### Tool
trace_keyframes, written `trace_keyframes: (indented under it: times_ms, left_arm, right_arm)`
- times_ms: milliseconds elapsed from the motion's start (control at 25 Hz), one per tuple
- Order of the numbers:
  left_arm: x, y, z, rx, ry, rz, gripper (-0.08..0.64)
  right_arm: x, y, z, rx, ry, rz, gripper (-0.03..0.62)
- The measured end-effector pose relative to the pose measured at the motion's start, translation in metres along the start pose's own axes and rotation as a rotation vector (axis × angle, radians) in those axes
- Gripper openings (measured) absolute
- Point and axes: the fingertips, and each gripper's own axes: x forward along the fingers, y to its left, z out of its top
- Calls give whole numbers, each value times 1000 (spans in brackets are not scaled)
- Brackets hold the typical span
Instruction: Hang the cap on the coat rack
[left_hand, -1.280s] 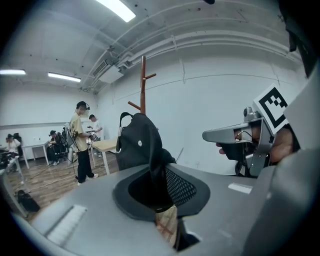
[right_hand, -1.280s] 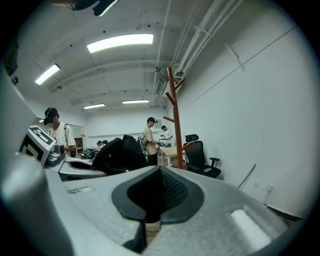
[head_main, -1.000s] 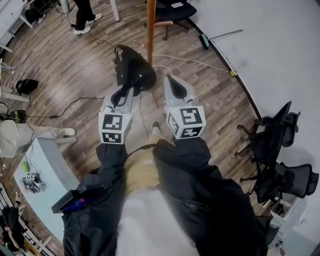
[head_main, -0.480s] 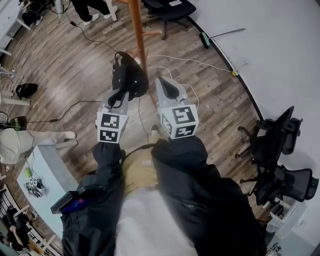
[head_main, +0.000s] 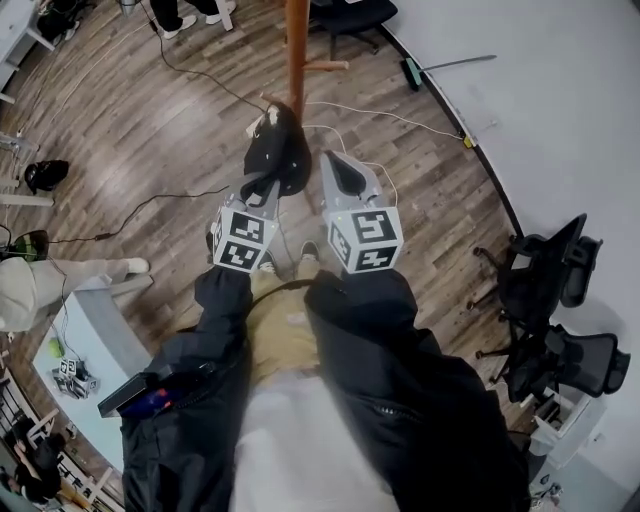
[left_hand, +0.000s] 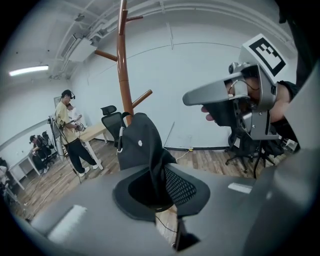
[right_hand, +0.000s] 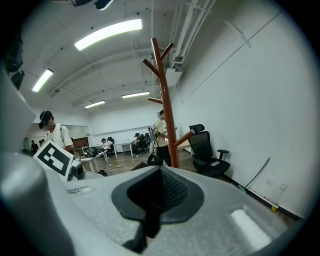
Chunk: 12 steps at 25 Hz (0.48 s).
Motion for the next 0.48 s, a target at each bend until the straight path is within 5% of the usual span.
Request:
trace_keyframes:
  times_ms: [480]
  left_arm:
    - [47,3,-27,-8,84,-111,41]
  right_arm:
    - [16,-11,1,8,26,-72,-3]
